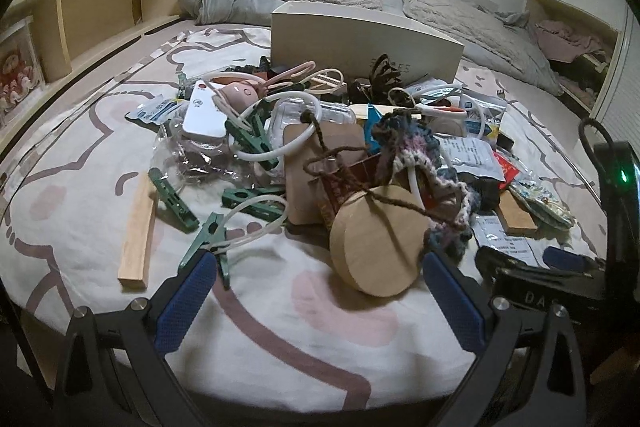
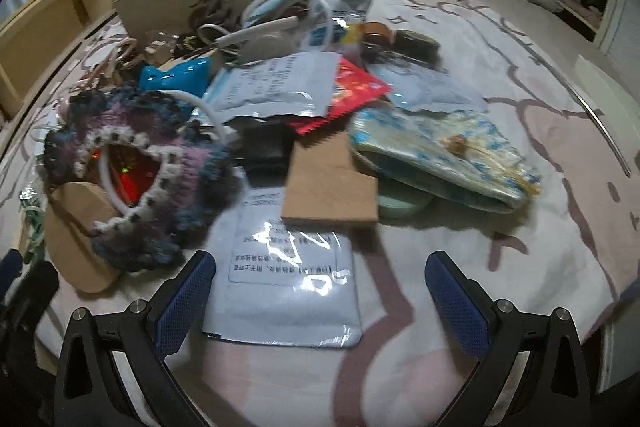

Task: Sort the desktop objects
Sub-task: 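Move the left tool down toward the round wooden disc in the pile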

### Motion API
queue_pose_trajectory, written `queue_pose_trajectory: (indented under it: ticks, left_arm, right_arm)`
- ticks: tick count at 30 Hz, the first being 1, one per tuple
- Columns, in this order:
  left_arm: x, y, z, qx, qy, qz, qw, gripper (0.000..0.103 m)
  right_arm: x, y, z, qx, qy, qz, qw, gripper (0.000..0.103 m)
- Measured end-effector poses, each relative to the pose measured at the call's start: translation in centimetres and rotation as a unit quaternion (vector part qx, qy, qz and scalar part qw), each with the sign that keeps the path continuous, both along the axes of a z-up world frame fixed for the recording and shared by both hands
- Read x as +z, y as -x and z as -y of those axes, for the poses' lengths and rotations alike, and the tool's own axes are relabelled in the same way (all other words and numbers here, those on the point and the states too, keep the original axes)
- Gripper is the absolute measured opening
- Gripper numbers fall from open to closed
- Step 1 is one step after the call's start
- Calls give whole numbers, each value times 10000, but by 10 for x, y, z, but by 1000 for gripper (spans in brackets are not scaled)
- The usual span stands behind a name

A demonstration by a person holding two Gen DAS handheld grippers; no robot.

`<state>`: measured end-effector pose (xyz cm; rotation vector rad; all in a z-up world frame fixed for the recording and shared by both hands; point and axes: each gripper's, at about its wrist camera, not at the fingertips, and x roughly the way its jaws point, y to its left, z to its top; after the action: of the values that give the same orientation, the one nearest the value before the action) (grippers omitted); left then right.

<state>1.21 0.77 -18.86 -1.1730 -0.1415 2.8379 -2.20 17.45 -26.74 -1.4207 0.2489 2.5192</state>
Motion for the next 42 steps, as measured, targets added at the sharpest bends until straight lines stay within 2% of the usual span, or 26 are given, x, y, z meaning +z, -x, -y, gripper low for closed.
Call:
queue_pose_trajectory:
  ticks: [14,22,28,32,42]
  left_arm:
    - [-12,25,-13,202,2,215,9996,103]
    - [-14,35,-27,129,-62,192,9997,103]
    - [-23,44,-38,131,194,316,9992,103]
    - [-28,42,-30,238,224,445,9985,103]
    - [-20,23,-17,113,186,310,9993,103]
  right_arm:
    - [0,-16,-19,-191,-106,2,9998,103]
    - [-1,-17,-21,-191,-72,-19,9998,103]
    - [-1,-17,-20,-185,-29,-54,9998,103]
    - [-1,-18,-19,-184,-33,-66,9998,103]
    - [-2,-17,-16,-191,-101,-90,9997,103]
